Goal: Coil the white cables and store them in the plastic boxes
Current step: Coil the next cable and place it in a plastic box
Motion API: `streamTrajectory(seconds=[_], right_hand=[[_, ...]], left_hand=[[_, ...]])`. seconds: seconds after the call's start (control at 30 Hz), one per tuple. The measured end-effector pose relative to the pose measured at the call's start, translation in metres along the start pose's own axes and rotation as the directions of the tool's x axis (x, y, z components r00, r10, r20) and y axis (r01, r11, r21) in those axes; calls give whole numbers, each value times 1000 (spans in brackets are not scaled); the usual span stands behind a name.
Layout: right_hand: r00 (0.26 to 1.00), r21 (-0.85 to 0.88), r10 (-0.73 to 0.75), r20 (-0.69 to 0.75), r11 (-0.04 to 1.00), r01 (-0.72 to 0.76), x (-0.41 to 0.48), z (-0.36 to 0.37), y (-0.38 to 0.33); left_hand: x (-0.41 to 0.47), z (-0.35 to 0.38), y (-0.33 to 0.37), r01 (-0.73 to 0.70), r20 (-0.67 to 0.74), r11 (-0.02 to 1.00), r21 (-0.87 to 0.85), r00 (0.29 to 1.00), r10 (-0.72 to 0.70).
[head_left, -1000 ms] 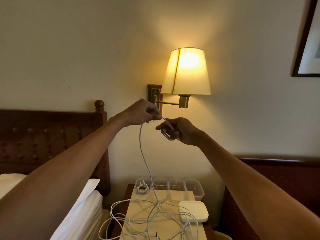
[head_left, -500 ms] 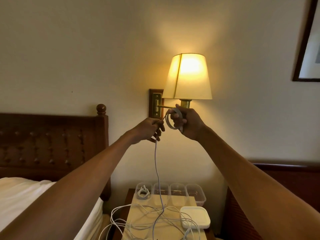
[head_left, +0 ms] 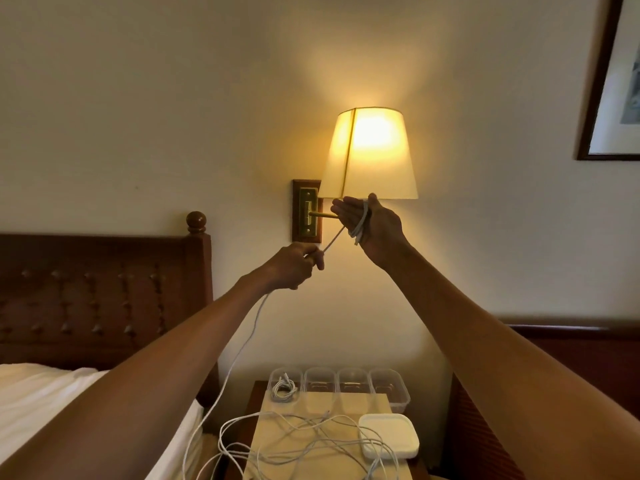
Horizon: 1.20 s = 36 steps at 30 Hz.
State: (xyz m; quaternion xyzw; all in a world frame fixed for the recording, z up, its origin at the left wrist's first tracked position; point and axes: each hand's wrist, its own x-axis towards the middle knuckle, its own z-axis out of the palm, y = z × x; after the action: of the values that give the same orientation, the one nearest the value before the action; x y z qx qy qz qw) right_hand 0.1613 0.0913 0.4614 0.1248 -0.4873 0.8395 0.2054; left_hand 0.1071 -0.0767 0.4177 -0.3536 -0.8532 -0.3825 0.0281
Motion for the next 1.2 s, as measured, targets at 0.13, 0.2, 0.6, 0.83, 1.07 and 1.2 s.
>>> streamTrajectory(seconds=[0.13, 0.2, 0.6, 0.83, 1.07, 1.2], right_hand=[[989, -174, -70, -127, 984, 48, 2, -9, 16], [982, -302, -103, -156, 952, 52, 2, -11, 23], [942, -782, 315, 116, 614, -109, -31, -30, 39], [878, -583, 438, 193, 771, -257, -49, -19, 36], [837, -286, 453, 307, 883, -373, -39, -23, 24], [858, -125, 411, 309, 912, -392, -36, -19, 20]], left_hand=[[-5, 0, 19, -42, 179, 994, 101, 984, 24], [-7, -2, 31, -56, 274, 983, 174, 962, 6], [-7, -54, 47, -276, 221, 916, 290, 951, 217], [-3, -54, 15, -250, -50, 949, 191, 963, 264], [-7, -33, -9, -192, -132, 972, 134, 969, 209], [-5, -20, -10, -149, -151, 987, 58, 976, 157]])
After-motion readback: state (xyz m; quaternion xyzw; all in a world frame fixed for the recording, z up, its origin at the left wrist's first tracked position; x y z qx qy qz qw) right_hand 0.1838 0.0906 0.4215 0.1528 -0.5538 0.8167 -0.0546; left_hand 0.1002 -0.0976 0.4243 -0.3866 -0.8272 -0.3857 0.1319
